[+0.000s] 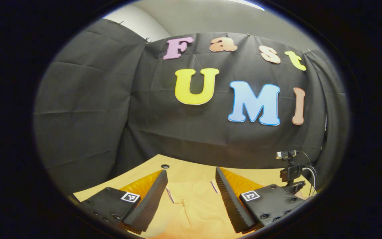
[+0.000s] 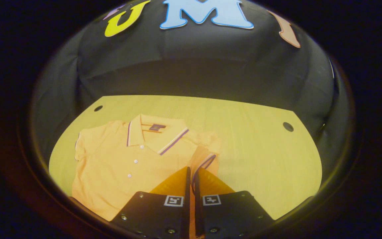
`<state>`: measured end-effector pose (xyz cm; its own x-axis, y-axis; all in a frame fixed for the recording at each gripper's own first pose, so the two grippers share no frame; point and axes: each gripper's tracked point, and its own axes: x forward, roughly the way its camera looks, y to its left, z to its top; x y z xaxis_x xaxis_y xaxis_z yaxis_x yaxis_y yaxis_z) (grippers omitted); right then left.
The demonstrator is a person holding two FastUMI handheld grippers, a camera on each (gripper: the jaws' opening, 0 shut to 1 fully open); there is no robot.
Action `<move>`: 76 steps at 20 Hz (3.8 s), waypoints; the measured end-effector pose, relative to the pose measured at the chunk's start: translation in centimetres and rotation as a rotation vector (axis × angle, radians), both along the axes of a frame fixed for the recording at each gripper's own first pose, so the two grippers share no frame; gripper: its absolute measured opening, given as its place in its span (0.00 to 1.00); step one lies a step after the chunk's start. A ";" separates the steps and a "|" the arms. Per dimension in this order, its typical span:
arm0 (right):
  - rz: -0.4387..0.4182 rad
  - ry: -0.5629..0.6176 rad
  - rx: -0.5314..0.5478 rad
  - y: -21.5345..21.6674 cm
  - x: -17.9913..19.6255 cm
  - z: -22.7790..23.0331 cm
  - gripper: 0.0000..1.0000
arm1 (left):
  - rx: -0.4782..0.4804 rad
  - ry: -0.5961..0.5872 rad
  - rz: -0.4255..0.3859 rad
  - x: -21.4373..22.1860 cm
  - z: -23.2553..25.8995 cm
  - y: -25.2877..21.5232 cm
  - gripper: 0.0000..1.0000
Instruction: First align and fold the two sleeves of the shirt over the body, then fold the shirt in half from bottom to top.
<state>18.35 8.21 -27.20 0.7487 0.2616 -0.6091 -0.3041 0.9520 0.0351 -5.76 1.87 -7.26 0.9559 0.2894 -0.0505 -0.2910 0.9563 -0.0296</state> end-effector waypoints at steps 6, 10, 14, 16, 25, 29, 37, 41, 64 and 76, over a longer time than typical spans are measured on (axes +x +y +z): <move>0.019 0.048 -0.037 1.2 -0.7 -1.8 0.07 | -0.016 0.034 -0.019 2.0 -2.2 2.9 0.93; -0.005 0.055 -0.018 1.4 -1.8 -0.6 0.43 | -0.017 0.057 -0.052 4.0 -3.7 4.9 0.93; -0.046 -0.002 0.028 1.1 -3.2 3.0 0.78 | -0.036 0.094 -0.079 6.5 -5.8 7.0 0.94; -0.071 -0.048 0.038 0.8 -3.8 5.1 0.85 | -0.054 0.117 -0.094 8.1 -7.3 8.0 0.94; -0.163 -0.225 0.032 -0.6 -8.9 13.8 0.93 | -0.116 0.260 -0.120 15.9 -16.0 12.5 0.95; -0.153 -0.256 0.004 -0.3 -10.7 15.2 0.93 | -0.157 0.347 -0.102 18.7 -20.7 14.8 0.94; -0.134 -0.232 -0.046 0.0 -14.1 13.8 0.93 | -0.156 0.483 -0.068 22.4 -27.3 17.6 0.95; -0.167 -0.216 -0.030 -0.9 -15.0 13.4 0.93 | -0.140 0.544 -0.085 23.0 -29.4 17.0 0.95; -0.307 -0.156 0.031 -9.0 -17.2 11.5 0.92 | 0.121 0.477 -0.151 24.5 -24.2 9.9 0.07; -0.329 -0.130 0.014 -10.0 -19.9 9.9 0.93 | 0.267 0.547 -0.338 23.9 -27.8 1.5 0.08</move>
